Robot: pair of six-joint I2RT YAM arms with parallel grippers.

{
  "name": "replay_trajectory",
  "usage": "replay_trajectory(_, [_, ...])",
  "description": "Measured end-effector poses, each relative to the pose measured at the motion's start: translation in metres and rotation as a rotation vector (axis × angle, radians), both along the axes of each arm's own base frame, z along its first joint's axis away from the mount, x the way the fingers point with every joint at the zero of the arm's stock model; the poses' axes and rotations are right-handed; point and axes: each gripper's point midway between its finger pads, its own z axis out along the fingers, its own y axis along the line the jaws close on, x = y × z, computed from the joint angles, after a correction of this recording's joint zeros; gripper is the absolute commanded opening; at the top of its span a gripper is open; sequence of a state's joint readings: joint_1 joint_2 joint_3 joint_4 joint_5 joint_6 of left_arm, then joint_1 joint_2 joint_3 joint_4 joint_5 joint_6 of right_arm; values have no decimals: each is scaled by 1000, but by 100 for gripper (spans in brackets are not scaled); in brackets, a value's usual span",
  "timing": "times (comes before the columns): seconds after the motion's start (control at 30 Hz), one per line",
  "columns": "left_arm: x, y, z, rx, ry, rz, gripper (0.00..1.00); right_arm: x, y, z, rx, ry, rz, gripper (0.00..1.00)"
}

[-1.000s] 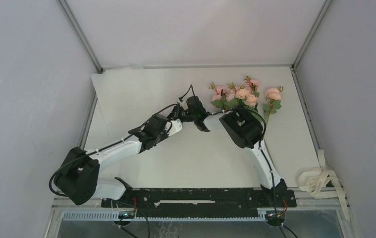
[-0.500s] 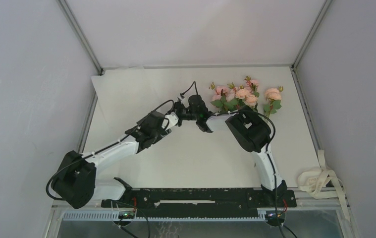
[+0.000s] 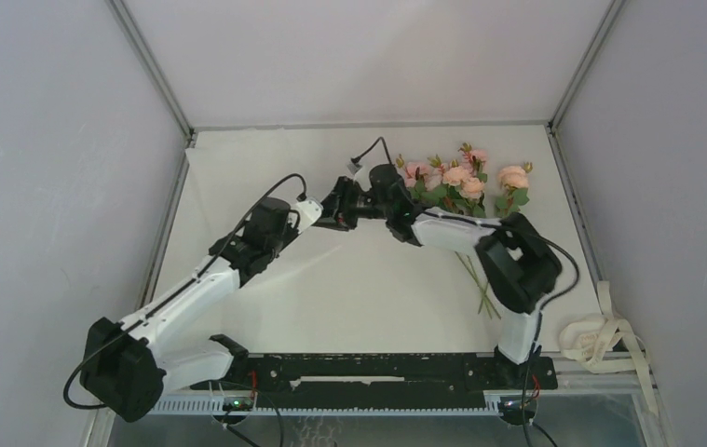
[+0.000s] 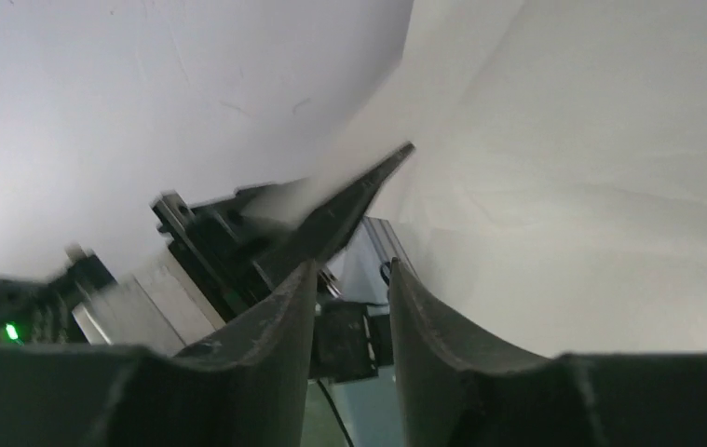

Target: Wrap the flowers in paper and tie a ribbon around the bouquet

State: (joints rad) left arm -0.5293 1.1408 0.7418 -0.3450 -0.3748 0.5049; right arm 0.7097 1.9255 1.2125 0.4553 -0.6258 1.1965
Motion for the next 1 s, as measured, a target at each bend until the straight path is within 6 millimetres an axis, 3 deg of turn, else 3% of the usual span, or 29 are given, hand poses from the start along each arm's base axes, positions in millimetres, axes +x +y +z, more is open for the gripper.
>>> replay_trajectory(0.13, [-9,-25,42,-97,6,-116,0,-9,-56,31,-87,-131,-92,62])
replay_trajectory(0.3, [-32,-83,102,-201,-4,-342,0,1,-154,65,-183,-295,-327,68])
replay_trajectory(0.4, [-58,-109,123,-227,27,-472,0,6,-214,63,-290,-332,-484,69])
replay_trajectory(0.57, [-93,-126,180,-317,40,-623,0,-7,-272,49,-448,-348,-611,70])
replay_trajectory(0.67, [-96,-112,217,-395,-19,-614,0,-15,-286,45,-509,-364,-621,70])
replay_trajectory(0.77, [-76,-61,233,-432,-105,-420,0,-20,-290,40,-542,-378,-594,70])
replay_trajectory(0.87, [-66,-25,211,-438,-111,-260,0,-21,-281,32,-553,-389,-527,70])
replay_trajectory(1.0, [-59,12,152,-471,1,-63,0,-26,-251,4,-589,-379,-387,71])
